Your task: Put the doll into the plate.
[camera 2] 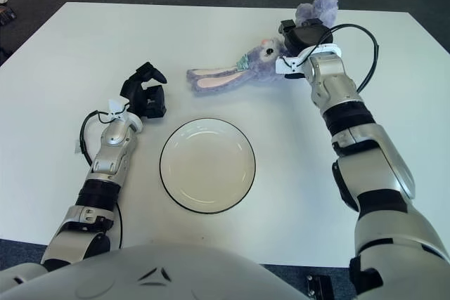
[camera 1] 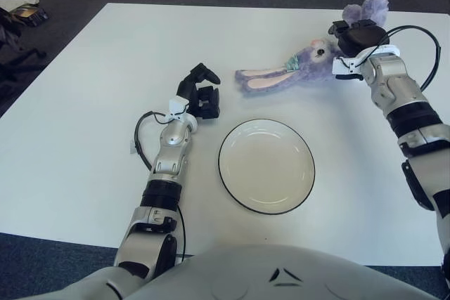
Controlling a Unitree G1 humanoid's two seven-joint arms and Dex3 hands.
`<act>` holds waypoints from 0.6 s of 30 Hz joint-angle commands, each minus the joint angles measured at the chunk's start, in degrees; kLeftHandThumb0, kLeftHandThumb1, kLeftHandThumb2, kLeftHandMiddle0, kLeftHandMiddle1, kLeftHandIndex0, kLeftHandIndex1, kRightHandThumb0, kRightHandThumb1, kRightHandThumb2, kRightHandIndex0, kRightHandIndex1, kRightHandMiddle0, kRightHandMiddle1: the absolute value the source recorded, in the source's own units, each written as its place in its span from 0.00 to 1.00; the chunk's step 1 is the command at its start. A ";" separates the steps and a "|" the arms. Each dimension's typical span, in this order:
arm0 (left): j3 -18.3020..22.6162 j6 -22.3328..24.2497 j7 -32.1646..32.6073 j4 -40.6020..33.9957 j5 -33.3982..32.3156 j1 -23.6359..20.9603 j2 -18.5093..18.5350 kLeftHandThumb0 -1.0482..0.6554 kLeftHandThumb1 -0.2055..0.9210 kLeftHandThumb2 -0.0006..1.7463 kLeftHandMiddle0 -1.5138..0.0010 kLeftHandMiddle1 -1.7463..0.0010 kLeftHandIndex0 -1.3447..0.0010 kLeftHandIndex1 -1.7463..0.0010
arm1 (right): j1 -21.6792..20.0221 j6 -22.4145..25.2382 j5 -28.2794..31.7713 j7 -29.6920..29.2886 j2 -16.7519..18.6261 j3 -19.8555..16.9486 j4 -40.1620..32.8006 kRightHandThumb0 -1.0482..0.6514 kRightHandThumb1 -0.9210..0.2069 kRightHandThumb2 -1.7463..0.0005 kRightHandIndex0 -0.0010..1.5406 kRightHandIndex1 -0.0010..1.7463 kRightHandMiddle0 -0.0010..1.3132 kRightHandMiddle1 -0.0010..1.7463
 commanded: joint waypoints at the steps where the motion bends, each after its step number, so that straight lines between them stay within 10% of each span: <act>1: -0.20 -0.82 -0.17 2.46 -0.45 4.15 -0.57 0.34 0.45 0.76 0.22 0.00 0.54 0.00 | -1.84 -3.19 1.25 -1.10 -0.14 0.60 3.33 0.25 0.57 0.48 0.11 0.17 0.00 0.42; 18: -0.45 -1.98 0.60 1.59 0.74 5.01 -0.20 0.34 0.45 0.77 0.22 0.00 0.54 0.00 | -6.24 -7.73 5.54 -1.52 3.52 1.57 18.97 0.27 0.58 0.47 0.03 0.25 0.00 0.41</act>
